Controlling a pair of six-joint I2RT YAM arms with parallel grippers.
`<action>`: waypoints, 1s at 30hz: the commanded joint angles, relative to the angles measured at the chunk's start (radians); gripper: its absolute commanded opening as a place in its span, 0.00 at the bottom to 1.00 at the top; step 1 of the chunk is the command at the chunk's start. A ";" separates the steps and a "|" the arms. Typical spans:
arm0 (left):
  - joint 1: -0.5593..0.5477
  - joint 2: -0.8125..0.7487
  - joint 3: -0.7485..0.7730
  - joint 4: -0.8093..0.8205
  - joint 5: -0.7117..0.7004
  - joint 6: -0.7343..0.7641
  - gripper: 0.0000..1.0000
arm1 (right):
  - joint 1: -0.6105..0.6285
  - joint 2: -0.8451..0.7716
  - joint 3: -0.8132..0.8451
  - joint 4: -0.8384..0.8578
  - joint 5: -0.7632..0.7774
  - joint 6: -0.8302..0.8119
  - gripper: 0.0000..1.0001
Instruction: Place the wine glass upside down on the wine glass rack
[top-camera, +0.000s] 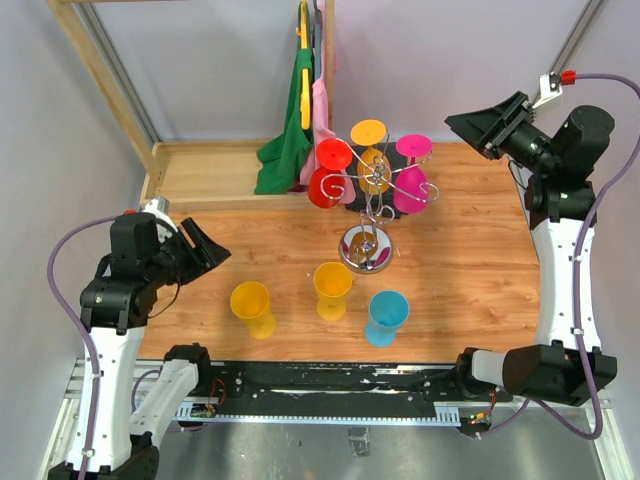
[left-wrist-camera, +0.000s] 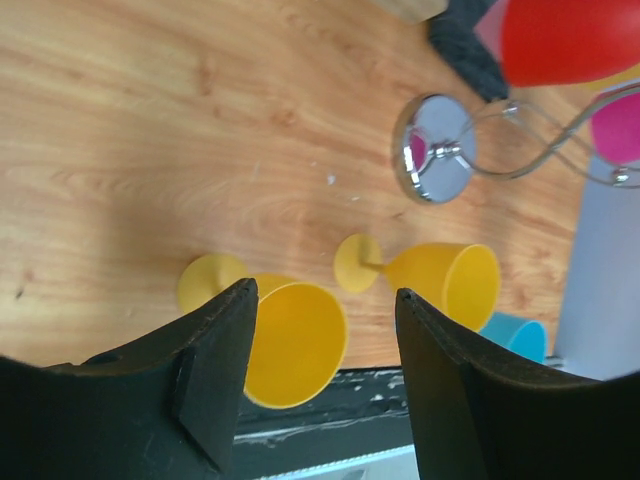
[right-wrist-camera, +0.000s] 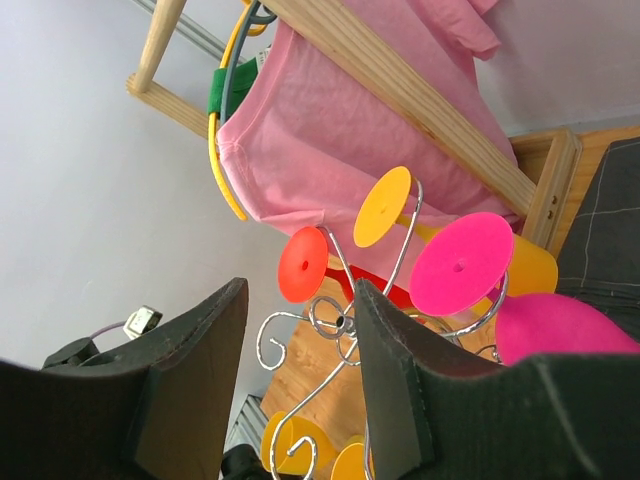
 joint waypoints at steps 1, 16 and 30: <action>-0.017 -0.009 0.004 -0.157 -0.077 0.065 0.62 | 0.015 -0.035 -0.022 0.026 -0.007 0.000 0.48; -0.123 0.051 -0.053 -0.256 -0.109 0.096 0.61 | 0.015 -0.059 -0.101 0.058 -0.016 -0.008 0.50; -0.217 0.158 -0.048 -0.264 -0.175 0.119 0.61 | 0.007 -0.056 -0.139 0.087 -0.019 -0.009 0.50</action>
